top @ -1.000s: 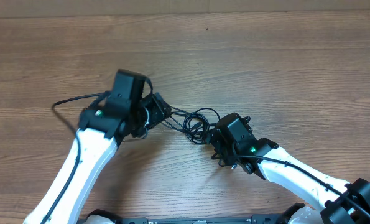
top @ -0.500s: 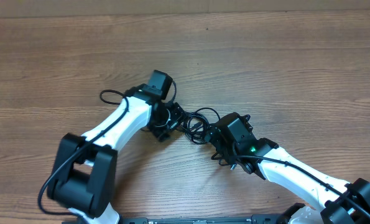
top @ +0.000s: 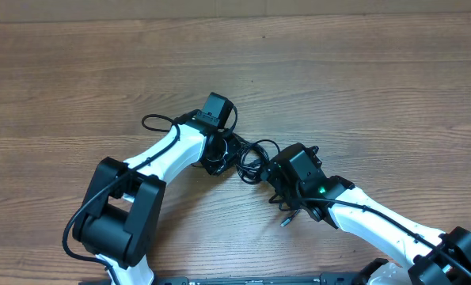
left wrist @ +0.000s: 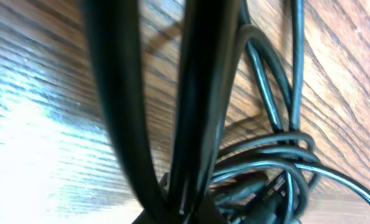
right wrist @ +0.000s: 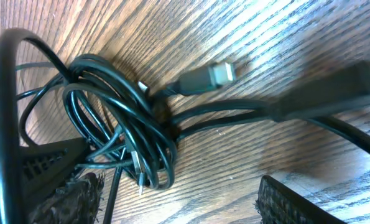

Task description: Untangle cables

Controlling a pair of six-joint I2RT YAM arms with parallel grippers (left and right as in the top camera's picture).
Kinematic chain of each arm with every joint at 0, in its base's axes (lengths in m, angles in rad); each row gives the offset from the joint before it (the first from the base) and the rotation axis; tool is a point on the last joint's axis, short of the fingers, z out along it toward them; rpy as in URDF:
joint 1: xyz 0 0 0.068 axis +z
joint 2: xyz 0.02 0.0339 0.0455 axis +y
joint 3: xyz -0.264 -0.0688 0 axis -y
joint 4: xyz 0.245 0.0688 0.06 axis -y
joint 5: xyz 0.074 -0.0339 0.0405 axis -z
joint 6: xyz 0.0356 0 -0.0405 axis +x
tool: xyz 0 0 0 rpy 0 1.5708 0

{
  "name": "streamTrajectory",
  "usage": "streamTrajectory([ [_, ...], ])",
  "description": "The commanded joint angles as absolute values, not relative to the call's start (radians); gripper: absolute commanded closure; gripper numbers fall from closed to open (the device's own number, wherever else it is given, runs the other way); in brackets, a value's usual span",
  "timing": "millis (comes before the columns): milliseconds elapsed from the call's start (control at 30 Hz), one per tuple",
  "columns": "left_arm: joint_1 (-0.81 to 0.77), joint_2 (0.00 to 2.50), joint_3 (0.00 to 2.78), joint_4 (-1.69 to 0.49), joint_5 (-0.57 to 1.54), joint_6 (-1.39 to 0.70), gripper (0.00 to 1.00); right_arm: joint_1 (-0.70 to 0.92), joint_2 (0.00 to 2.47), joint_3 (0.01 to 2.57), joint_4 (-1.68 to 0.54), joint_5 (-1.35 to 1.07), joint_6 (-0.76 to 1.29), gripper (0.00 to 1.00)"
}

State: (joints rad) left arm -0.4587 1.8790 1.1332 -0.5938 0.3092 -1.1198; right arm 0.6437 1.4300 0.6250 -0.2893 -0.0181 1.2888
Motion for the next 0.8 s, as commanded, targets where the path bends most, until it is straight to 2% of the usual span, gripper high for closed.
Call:
streamTrajectory([
  [0, -0.466, 1.784, 1.143, -0.597, 0.361, -1.100, 0.96, 0.646, 1.427, 0.621, -0.274, -0.038, 1.281, 0.22],
  [433, -0.451, 1.469, 1.143, -0.532, 0.571, -1.216, 0.96, 0.646, 1.428, 0.621, -0.218, -0.089, 1.331, 0.21],
  [600, -0.390, 1.352, 1.143, -0.381, 0.660, -1.238, 0.96, 0.646, 1.460, 0.621, -0.265, -0.036, 1.336, 0.21],
  [767, -0.310, 1.257, 1.143, -0.376, 0.711, -1.239, 0.96, 0.644, 1.497, 0.621, -0.256, -0.035, 1.365, 0.20],
])
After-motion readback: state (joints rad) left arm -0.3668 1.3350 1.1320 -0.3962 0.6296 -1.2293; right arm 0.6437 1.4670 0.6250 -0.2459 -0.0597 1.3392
